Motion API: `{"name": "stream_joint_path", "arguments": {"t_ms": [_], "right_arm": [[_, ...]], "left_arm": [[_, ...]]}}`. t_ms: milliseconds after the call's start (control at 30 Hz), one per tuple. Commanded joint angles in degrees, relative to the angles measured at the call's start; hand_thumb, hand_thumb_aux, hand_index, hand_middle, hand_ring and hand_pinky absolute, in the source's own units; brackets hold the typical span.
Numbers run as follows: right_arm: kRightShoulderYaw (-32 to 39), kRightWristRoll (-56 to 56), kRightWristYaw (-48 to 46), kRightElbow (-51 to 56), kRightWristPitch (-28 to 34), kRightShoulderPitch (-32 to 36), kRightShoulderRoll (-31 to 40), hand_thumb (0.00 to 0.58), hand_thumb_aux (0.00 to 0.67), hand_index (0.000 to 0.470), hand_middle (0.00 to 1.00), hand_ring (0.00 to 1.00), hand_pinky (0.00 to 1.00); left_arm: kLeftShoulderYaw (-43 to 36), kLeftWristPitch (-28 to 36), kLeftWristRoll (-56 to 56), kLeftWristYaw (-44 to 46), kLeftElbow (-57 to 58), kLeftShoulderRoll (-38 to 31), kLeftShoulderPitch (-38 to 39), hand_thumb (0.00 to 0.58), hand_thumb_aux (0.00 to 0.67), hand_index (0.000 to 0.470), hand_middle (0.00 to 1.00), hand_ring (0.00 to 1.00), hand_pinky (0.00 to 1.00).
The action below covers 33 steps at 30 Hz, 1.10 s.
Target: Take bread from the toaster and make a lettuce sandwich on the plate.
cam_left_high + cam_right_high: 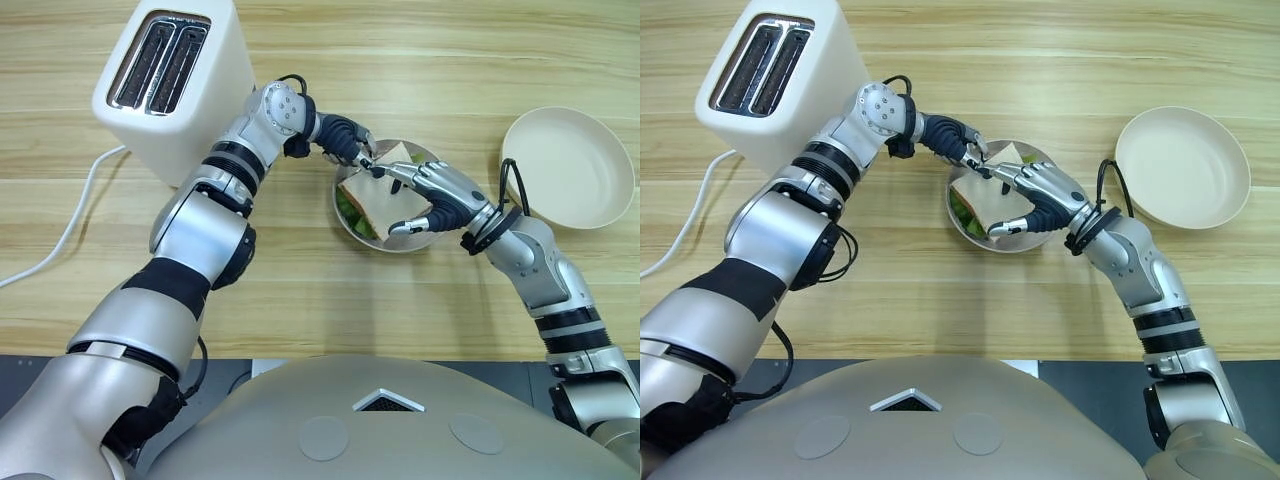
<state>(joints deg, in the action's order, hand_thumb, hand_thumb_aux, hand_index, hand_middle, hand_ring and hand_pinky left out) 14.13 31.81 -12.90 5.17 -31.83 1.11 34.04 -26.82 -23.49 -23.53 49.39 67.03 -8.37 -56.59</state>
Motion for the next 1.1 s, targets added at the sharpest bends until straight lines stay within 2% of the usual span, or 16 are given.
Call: {"name": "stream_joint_path", "arguments": {"t_ms": [33,100,167,233,300,433,533,700,833,900,933,967,1000,1033,1067,1100], "right_arm": [[5.86,2.61,-5.51,9.78,2.48,-1.88,0.77,0.000,0.000,0.000,0.00,0.00,0.00],[7.16,2.16,-5.49,11.66,1.66,-1.07,0.37,0.000,0.000,0.000,0.00,0.00,0.00],[8.02,1.71,-4.70,13.46,0.80,0.04,-0.55,0.000,0.000,0.000,0.00,0.00,0.00],[8.45,0.18,-4.40,14.49,-0.12,1.11,-1.85,0.000,0.000,0.000,0.00,0.00,0.00],[9.20,-0.73,-4.98,15.63,-0.70,2.32,-2.80,0.000,0.000,0.000,0.00,0.00,0.00],[10.76,-0.55,-5.61,17.22,-0.96,4.03,-3.27,0.000,0.000,0.000,0.00,0.00,0.00],[9.71,-4.35,-5.93,13.79,-1.56,4.32,-3.11,0.000,0.000,0.000,0.00,0.00,0.00],[3.30,-18.04,-9.23,-0.97,-0.84,0.76,0.15,0.000,0.000,0.000,0.00,0.00,0.00],[-5.45,-26.99,-12.26,-16.16,3.35,-4.99,4.98,0.000,0.000,0.000,0.00,0.00,0.00],[-11.28,-35.79,-13.88,-24.80,6.88,-8.74,7.45,0.000,0.000,0.000,0.00,0.00,0.00],[-13.56,-39.24,-14.40,-27.69,8.92,-10.35,8.04,0.000,0.000,0.000,0.00,0.00,0.00],[-14.99,-42.12,-14.88,-29.42,9.20,-11.98,8.00,0.000,0.000,0.000,0.00,0.00,0.00],[-15.63,-43.59,-15.81,-30.27,10.22,-13.88,8.21,0.000,0.000,0.000,0.00,0.00,0.00],[-15.20,-45.53,-17.97,-30.79,11.88,-15.67,9.14,0.000,0.000,0.000,0.00,0.00,0.00],[-13.48,-47.85,-21.09,-30.95,13.95,-17.65,10.14,0.108,0.066,0.046,0.18,0.18,0.18],[-11.31,-49.18,-23.96,-30.96,16.20,-19.34,10.91,0.436,0.336,0.236,0.49,0.49,0.49]], "left_arm": [[0.09,-7.26,-6.64,-9.43,-18.41,-8.22,-4.68,0.000,0.000,0.000,0.00,0.00,0.00],[3.71,-6.63,-12.62,-17.26,-31.92,-14.83,-7.39,0.000,0.000,0.000,0.00,0.00,0.00],[9.10,-3.93,-16.87,-20.01,-45.67,-21.99,-7.67,0.000,0.000,0.000,0.00,0.00,0.00],[15.71,-0.96,-17.40,-19.22,-57.40,-28.19,-4.19,0.000,0.000,0.000,0.00,0.00,0.00],[20.29,2.22,-13.85,-15.19,-66.30,-31.35,2.48,0.000,0.000,0.000,0.00,0.00,0.00],[19.93,5.86,-7.95,-10.51,-74.01,-31.59,12.65,0.000,0.000,0.000,0.00,0.00,0.00],[16.76,8.63,4.29,-3.91,-80.97,-30.57,22.34,0.000,0.000,0.000,0.00,0.00,0.00],[12.61,17.55,26.28,5.28,-91.97,-30.01,38.00,0.000,0.000,0.000,0.00,0.00,0.00],[13.59,24.22,35.89,7.23,-98.49,-31.00,42.29,0.000,0.000,0.000,0.00,0.00,0.00],[14.04,27.79,39.60,7.40,-101.58,-31.57,43.75,0.000,0.000,0.000,0.00,0.00,0.00],[14.05,29.43,41.14,7.27,-102.82,-31.66,44.44,0.000,0.000,0.000,0.08,0.08,0.08],[13.80,30.73,42.17,7.16,-103.83,-31.78,45.45,0.000,0.000,0.000,0.74,0.74,0.74],[13.55,32.09,43.20,6.65,-104.38,-31.41,46.32,0.190,0.121,0.085,1.00,1.00,1.00],[12.69,32.91,43.32,6.56,-104.44,-31.26,47.23,0.540,0.494,0.347,1.00,1.00,1.00],[10.94,33.32,42.67,6.70,-103.38,-30.79,48.33,0.580,0.670,0.470,1.00,1.00,1.00],[8.76,33.49,41.96,6.91,-102.09,-30.13,49.53,0.580,0.670,0.470,1.00,1.00,1.00]]}}
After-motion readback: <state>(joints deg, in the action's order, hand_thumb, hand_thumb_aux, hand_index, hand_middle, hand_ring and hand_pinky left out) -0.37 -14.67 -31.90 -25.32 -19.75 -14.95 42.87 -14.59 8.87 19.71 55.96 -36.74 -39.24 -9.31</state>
